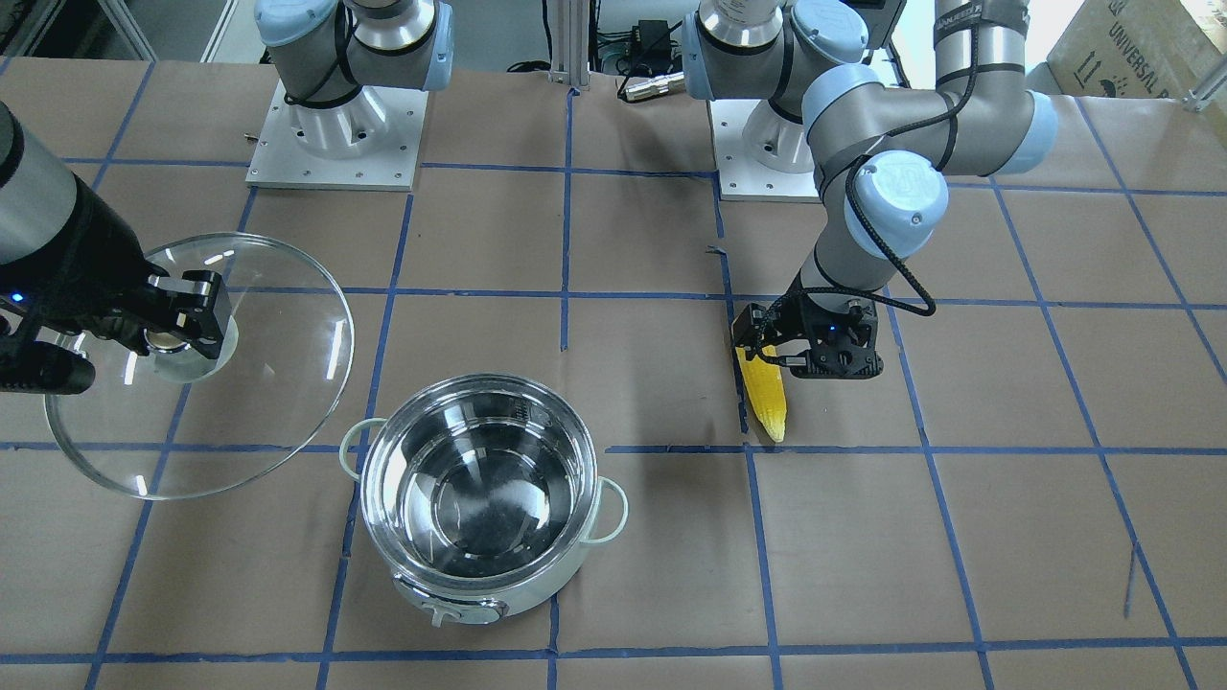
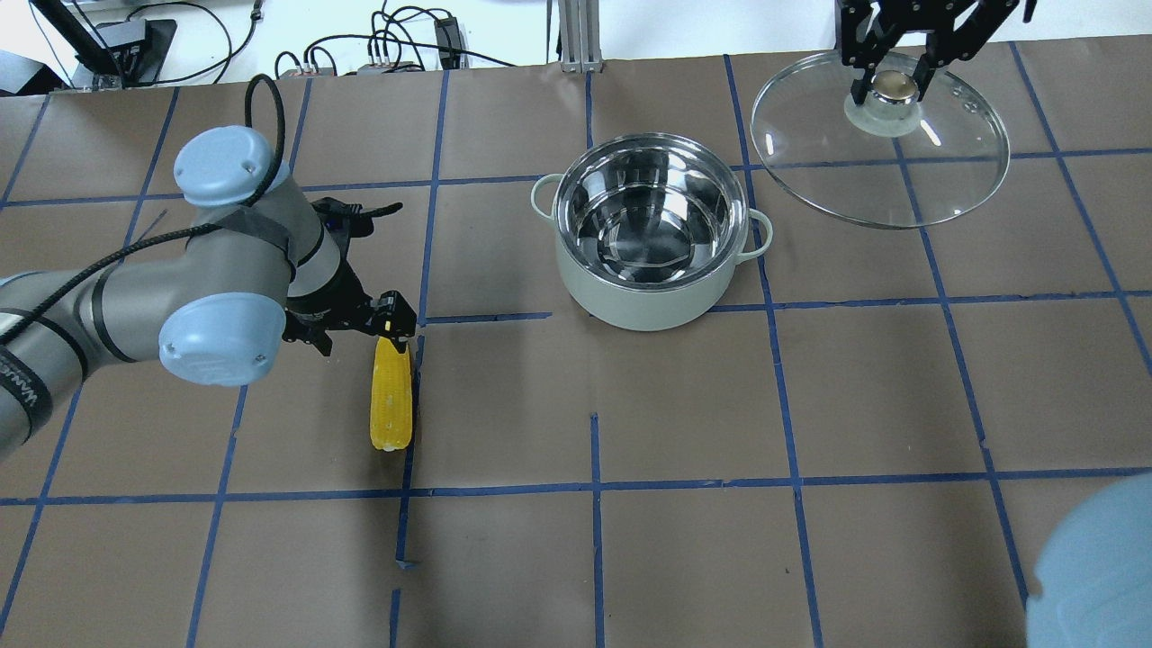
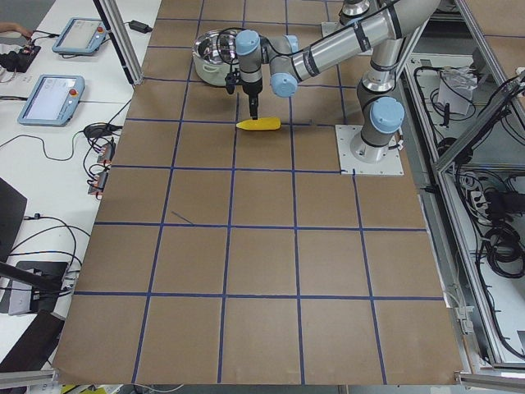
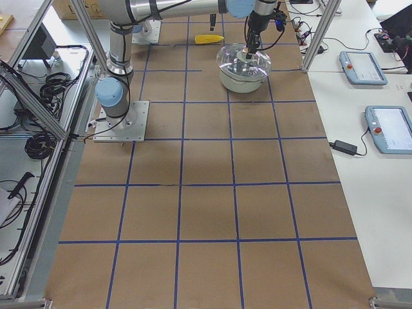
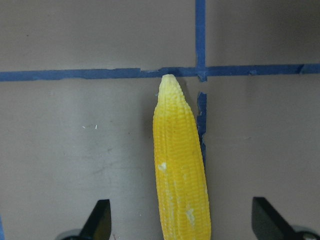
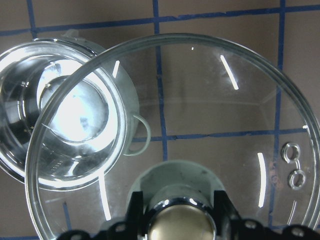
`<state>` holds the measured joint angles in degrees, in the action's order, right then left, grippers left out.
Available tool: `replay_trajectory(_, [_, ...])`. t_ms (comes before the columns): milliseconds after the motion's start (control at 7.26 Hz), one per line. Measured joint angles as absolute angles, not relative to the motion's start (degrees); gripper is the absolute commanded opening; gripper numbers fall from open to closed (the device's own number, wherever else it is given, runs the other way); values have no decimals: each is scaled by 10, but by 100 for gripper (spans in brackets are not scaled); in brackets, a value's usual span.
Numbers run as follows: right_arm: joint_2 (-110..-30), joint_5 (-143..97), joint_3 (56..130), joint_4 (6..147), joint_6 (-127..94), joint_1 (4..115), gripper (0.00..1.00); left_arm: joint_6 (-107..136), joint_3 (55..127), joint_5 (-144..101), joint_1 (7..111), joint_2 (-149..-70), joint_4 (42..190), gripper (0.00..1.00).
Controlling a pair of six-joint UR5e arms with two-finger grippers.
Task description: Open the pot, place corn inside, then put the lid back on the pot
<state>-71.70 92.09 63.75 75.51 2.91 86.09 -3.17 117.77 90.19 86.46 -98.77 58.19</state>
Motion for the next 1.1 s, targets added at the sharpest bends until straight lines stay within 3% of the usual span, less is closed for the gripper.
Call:
replay_trajectory(275, [-732, 925, 665, 759, 35, 860, 29, -14, 1225, 901, 865, -1015, 514, 100])
replay_trajectory(413, [-742, 924, 684, 766, 36, 860, 29, -9, 1234, 902, 865, -1026, 495, 94])
replay_trajectory(688, [-762, 924, 727, 792, 38, 860, 29, -9, 1239, 901, 866, -1038, 481, 25])
replay_trajectory(826, [-770, 924, 744, 804, 39, 860, 29, -10, 1238, 900, 866, -1041, 479, 9])
replay_trajectory(1101, [-782, 923, 768, 824, 39, 860, 29, -10, 1233, 898, 866, -1038, 478, 3])
